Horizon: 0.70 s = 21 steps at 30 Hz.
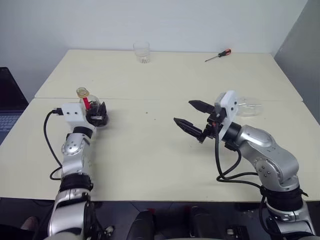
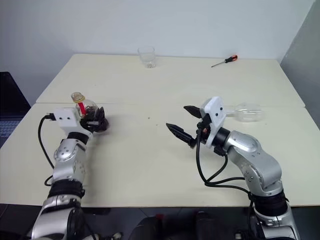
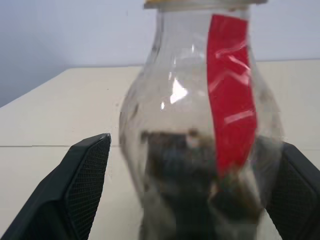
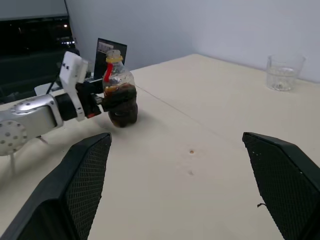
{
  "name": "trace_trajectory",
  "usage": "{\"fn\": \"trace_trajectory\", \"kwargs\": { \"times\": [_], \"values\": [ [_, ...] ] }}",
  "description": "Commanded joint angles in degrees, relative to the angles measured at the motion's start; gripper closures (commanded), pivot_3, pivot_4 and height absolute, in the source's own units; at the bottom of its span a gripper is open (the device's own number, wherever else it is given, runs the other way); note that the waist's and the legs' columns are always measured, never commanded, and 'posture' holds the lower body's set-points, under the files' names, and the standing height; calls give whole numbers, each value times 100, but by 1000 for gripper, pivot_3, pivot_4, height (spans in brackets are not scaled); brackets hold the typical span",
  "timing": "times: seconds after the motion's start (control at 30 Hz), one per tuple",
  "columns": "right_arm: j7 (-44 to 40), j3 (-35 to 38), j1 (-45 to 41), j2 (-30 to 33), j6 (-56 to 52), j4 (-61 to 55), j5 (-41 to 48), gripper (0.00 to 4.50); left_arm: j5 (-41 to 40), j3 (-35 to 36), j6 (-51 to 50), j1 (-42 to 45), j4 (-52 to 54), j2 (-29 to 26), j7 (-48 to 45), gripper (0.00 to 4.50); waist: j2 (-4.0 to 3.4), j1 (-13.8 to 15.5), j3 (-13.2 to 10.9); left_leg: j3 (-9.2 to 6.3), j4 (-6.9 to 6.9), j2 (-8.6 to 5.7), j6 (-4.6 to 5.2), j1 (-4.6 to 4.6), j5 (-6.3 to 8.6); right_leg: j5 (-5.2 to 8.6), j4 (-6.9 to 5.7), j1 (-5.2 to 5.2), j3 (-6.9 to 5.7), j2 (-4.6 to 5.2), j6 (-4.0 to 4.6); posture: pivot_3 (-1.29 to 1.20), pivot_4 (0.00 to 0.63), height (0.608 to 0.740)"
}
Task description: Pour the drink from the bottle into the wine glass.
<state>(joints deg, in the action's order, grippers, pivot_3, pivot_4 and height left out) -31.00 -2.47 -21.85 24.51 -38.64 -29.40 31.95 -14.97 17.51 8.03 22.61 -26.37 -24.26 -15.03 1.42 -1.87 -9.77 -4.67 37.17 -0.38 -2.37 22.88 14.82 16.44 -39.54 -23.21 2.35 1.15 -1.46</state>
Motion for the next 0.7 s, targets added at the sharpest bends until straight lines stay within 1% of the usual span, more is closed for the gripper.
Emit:
{"fn": "trace_trajectory", "kwargs": {
  "times": [0.03,0.2,0.27,0.37,0.5,0.57,0.63,0.7],
  "values": [
    [-12,256,135,115,-50,-453,234,0,-203,176,-619,-567,1425,66,272,58,1,8,0,-3,0,1,0,1,0,0,0,0,-1,0,0,0,150,740],
    [75,441,420,225,-152,-706,360,0,-365,183,-1496,-1380,2967,207,515,58,6,24,4,-7,4,0,0,-2,0,0,-5,6,-3,-1,0,0,150,740],
    [110,531,602,283,-133,-745,346,0,-504,60,-1933,-1759,3659,204,435,58,12,27,7,-5,4,0,0,-2,0,0,-4,8,-3,-1,0,0,150,740],
    [278,582,736,285,-113,-727,262,0,-669,-200,-2405,-2120,4401,142,165,58,13,27,8,-2,3,-1,0,-3,0,0,-1,9,-1,-1,0,0,150,740],
    [783,587,752,147,-184,-595,14,0,-800,-647,-2766,-2307,5058,3,-313,58,13,29,8,-2,3,-1,0,-6,0,0,-4,11,-2,-5,0,0,150,740],
    [1331,645,710,-62,-461,-412,-139,0,-960,-984,-2954,-2303,5325,-40,-655,58,13,23,10,1,2,0,0,-7,0,0,-4,11,1,-8,0,0,150,740],
    [1684,711,684,-238,-689,-319,-170,0,-1048,-1181,-3036,-2313,5485,-99,-920,58,13,21,11,3,1,1,0,-8,0,1,-4,11,3,-8,0,0,150,740],
    [2123,871,604,-565,-880,-188,-170,0,-1189,-1369,-3092,-2331,5651,-229,-1304,58,13,19,11,4,1,0,0,-8,0,1,-4,11,4,-8,1,0,150,740]
  ]
}}
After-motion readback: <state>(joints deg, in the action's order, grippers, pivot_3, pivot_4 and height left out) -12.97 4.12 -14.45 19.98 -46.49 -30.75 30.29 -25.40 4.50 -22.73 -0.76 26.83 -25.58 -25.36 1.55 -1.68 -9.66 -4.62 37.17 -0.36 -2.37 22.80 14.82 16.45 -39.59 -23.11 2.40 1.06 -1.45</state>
